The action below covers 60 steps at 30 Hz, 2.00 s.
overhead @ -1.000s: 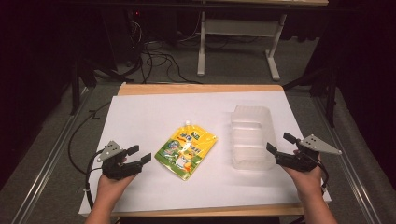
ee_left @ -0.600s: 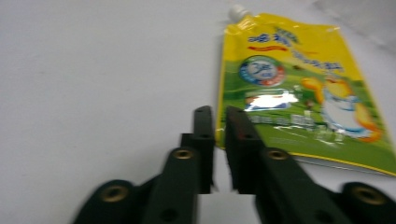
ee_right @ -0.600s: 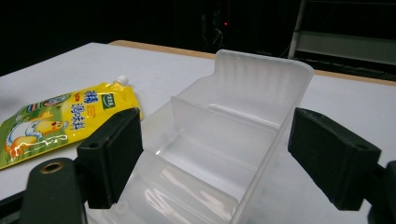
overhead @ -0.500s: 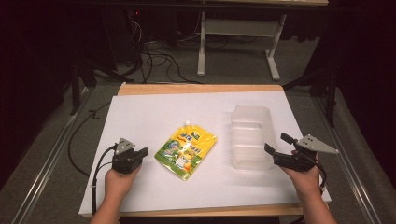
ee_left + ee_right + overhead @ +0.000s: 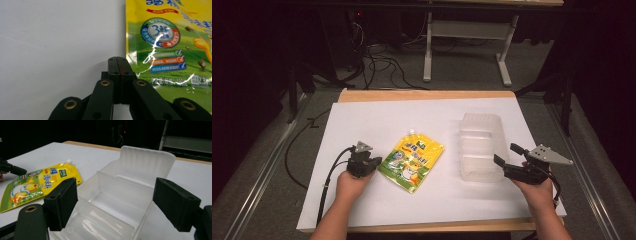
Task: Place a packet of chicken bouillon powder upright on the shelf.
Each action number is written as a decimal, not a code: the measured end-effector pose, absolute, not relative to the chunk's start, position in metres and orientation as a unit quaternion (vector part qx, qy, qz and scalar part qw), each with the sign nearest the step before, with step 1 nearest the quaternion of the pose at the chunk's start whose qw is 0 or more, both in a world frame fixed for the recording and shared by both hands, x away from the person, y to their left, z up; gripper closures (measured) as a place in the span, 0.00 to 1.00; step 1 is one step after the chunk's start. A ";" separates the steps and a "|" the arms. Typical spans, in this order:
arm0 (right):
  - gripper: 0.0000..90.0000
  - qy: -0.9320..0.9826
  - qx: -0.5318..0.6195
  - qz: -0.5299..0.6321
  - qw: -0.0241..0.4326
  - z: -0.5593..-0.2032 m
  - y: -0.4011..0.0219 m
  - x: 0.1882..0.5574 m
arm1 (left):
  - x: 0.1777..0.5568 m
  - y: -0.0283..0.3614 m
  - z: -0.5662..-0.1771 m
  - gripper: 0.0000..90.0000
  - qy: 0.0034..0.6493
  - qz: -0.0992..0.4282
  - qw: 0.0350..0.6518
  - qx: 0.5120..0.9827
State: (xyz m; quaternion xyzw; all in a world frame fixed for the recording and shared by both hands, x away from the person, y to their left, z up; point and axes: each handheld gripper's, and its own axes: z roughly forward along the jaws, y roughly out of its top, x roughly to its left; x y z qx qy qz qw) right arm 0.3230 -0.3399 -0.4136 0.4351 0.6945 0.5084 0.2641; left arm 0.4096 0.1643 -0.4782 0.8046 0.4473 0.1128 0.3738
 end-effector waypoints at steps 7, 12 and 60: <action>0.23 0.693 0.431 0.513 0.266 -0.411 -0.339 0.320 | 0.374 0.140 -0.476 1.00 0.396 0.073 0.376 0.835; 0.24 0.691 0.433 0.515 0.263 -0.410 -0.339 0.320 | 0.347 0.125 -0.476 1.00 0.380 0.050 0.388 0.838; 0.25 0.696 0.428 0.516 0.256 -0.412 -0.335 0.322 | 0.441 0.119 -0.472 1.00 0.442 0.045 0.489 0.751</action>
